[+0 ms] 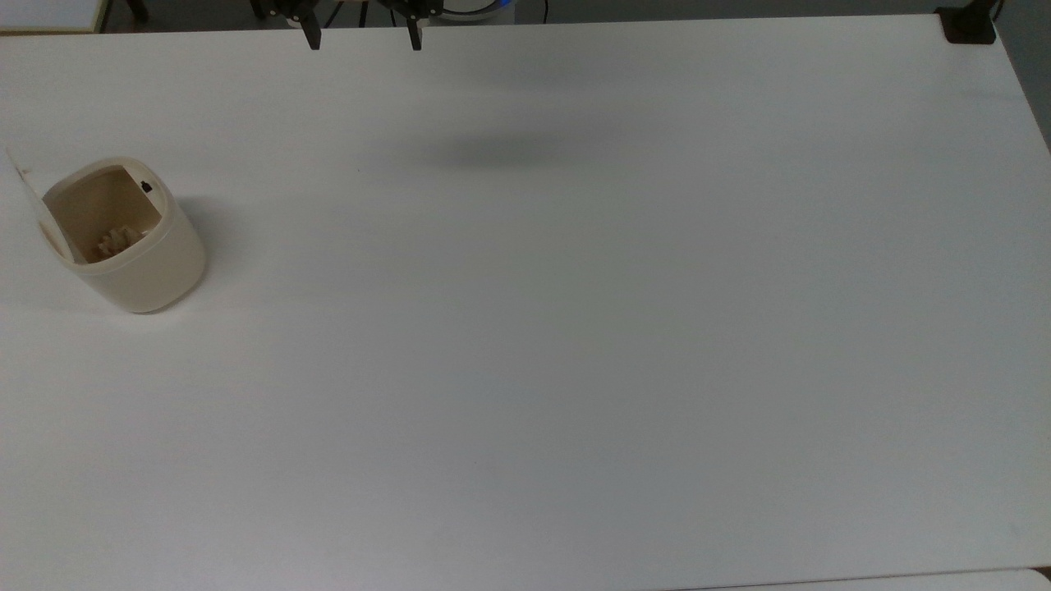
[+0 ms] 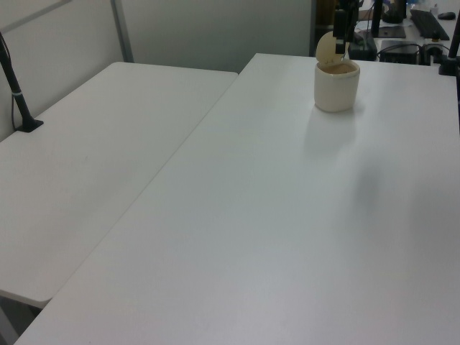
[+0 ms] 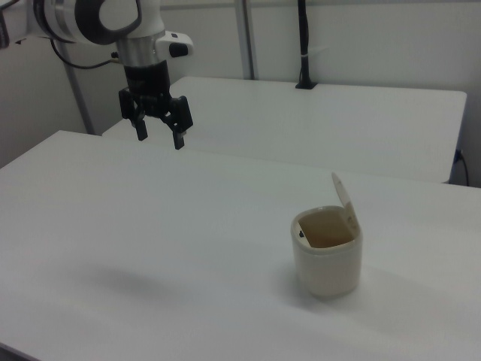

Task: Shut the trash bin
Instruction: 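Move the gripper toward the open lid of the cream trash bin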

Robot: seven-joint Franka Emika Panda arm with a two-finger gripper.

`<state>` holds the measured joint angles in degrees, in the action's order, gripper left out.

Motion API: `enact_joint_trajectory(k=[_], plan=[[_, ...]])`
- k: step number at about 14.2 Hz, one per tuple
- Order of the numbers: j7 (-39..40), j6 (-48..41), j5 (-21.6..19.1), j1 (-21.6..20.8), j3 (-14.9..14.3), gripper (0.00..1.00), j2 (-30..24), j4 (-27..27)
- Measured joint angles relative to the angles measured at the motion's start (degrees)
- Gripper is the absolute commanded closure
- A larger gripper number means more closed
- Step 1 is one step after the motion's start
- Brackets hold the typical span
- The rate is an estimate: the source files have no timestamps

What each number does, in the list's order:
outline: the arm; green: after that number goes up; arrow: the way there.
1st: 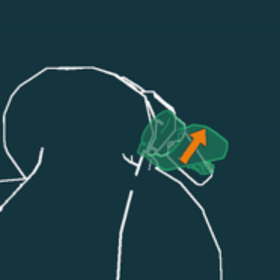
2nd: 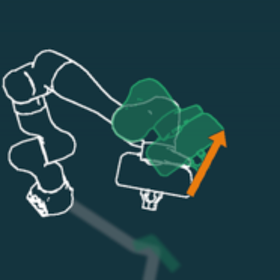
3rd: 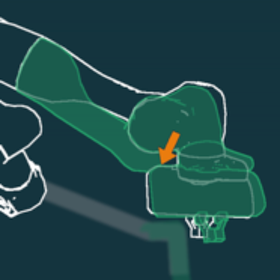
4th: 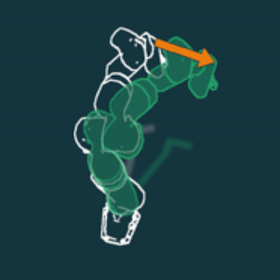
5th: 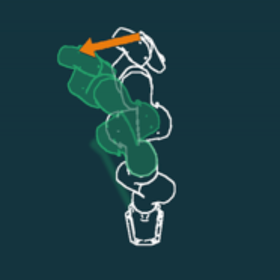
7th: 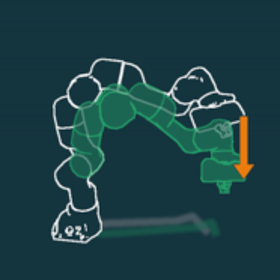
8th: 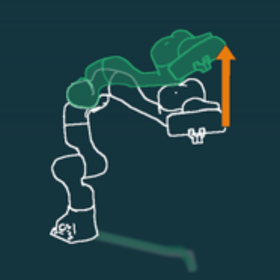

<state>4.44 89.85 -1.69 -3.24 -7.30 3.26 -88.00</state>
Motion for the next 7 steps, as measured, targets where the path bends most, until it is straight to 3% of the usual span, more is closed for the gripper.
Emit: enact_joint_trajectory(k=[7], plan=[[0.3, 0.0, 0.0, 1.7, -1.0, 0.05, 0.0, 0.9]])
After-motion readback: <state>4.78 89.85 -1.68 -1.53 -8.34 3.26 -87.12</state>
